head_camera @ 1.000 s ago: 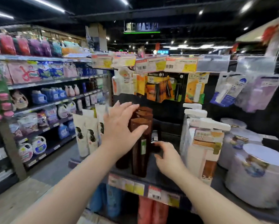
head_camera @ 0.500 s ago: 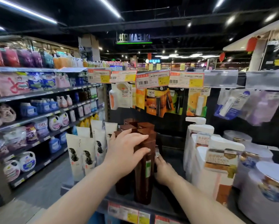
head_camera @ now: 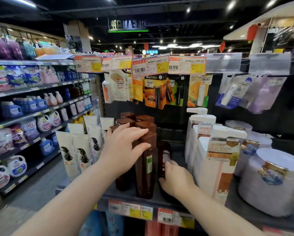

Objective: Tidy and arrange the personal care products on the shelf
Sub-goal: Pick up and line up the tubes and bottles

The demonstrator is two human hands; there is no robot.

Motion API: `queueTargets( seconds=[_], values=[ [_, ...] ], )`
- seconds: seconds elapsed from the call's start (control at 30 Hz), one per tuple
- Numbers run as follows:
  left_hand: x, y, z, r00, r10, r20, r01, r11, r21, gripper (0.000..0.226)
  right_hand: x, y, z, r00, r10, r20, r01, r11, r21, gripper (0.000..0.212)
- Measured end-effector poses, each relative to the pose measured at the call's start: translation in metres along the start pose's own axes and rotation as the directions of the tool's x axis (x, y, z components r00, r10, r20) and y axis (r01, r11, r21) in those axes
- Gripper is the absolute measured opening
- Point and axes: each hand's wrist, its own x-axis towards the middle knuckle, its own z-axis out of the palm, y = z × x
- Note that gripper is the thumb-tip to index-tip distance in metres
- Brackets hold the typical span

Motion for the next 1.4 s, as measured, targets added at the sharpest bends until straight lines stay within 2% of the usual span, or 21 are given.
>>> queueTargets(
  seconds=[0.07, 0.13, 0.2, 0.27, 0.33, 0.37, 0.5, 0.6, 0.67, 0.77, 0.83, 0.93, 1.03, 1.13, 1.23, 1.3, 1.37, 1.4],
  values=[
    [-0.001, 0.001, -0.001, 1.0, -0.004, 0.007, 0.004, 1.0, -0.003, 0.041, 0.005, 0.0, -0.001, 0.998, -0.041, 0.038, 0.038, 0.997, 0.06, 0.075],
    [-0.001, 0.002, -0.001, 1.0, -0.008, 0.014, 0.008, 1.0, -0.008, 0.041, 0.01, 0.0, 0.001, 0.991, -0.076, 0.11, 0.059, 0.987, 0.147, 0.078],
    [-0.002, 0.002, -0.003, 0.999, -0.018, 0.027, 0.019, 1.0, -0.023, 0.042, 0.01, 0.003, 0.007, 0.992, -0.068, 0.104, 0.038, 0.965, 0.261, 0.068],
    [-0.002, 0.001, -0.004, 0.999, -0.023, 0.039, 0.024, 0.999, -0.021, 0.042, 0.006, 0.009, 0.012, 0.999, 0.008, 0.031, -0.019, 0.923, 0.384, 0.051],
    [-0.001, 0.001, -0.004, 0.999, -0.026, 0.04, 0.026, 1.0, -0.014, 0.042, 0.003, 0.013, 0.01, 0.994, 0.105, -0.014, -0.09, 0.907, 0.412, 0.03],
    [-0.001, 0.001, -0.003, 0.999, -0.028, 0.039, 0.028, 0.999, -0.016, 0.042, 0.004, 0.012, 0.007, 0.989, 0.147, -0.023, -0.127, 0.913, 0.388, 0.027],
    [-0.001, 0.003, -0.001, 0.999, -0.028, 0.038, 0.028, 0.999, -0.023, 0.042, 0.015, 0.0, -0.003, 0.972, 0.236, 0.007, -0.225, 0.916, 0.331, 0.062],
    [0.0, 0.002, -0.001, 0.999, -0.033, 0.041, 0.033, 0.999, -0.017, 0.042, 0.025, -0.005, -0.001, 0.961, 0.261, 0.09, -0.276, 0.912, 0.304, 0.073],
    [0.0, 0.003, -0.001, 0.999, -0.031, 0.042, 0.032, 0.999, -0.021, 0.042, 0.029, -0.004, 0.0, 0.941, 0.301, 0.153, -0.337, 0.868, 0.365, 0.077],
    [-0.002, 0.003, -0.002, 0.999, -0.028, 0.041, 0.029, 0.999, -0.017, 0.042, 0.031, 0.001, 0.0, 0.913, 0.376, 0.161, -0.398, 0.727, 0.56, 0.072],
    [-0.002, 0.002, -0.002, 0.999, -0.028, 0.044, 0.028, 0.999, -0.017, 0.042, 0.028, 0.002, -0.001, 0.893, 0.422, 0.156, -0.382, 0.527, 0.759, 0.073],
    [-0.002, 0.001, -0.002, 0.998, -0.025, 0.049, 0.026, 1.0, -0.017, 0.043, 0.015, 0.005, -0.008, 0.913, 0.384, 0.138, -0.235, 0.219, 0.947, 0.079],
    [-0.001, 0.001, -0.001, 0.999, -0.021, 0.048, 0.022, 0.999, -0.024, 0.042, -0.004, 0.003, -0.022, 0.958, 0.266, 0.11, -0.113, -0.006, 0.994, 0.07],
    [0.0, 0.001, -0.001, 0.999, -0.016, 0.039, 0.017, 1.0, -0.021, 0.042, -0.023, -0.006, -0.038, 0.989, 0.147, -0.023, 0.036, -0.082, 0.996, 0.064],
    [-0.001, 0.001, -0.001, 0.999, -0.014, 0.031, 0.015, 1.0, -0.024, 0.042, -0.034, -0.013, -0.057, 0.988, 0.09, -0.127, 0.133, -0.061, 0.989, 0.068],
    [-0.001, 0.001, -0.001, 0.999, -0.011, 0.03, 0.012, 1.0, -0.028, 0.042, -0.037, -0.016, -0.067, 0.987, 0.059, -0.15, 0.153, -0.052, 0.987, 0.051],
    [-0.002, 0.0, -0.001, 1.0, -0.009, 0.03, 0.01, 1.0, -0.024, 0.042, -0.038, -0.02, -0.077, 0.986, 0.048, -0.158, 0.162, -0.079, 0.984, 0.024],
    [-0.002, 0.0, -0.001, 1.0, -0.008, 0.029, 0.008, 1.0, -0.019, 0.042, -0.038, -0.02, -0.081, 0.986, 0.049, -0.161, 0.165, -0.096, 0.982, 0.017]
  ],
)
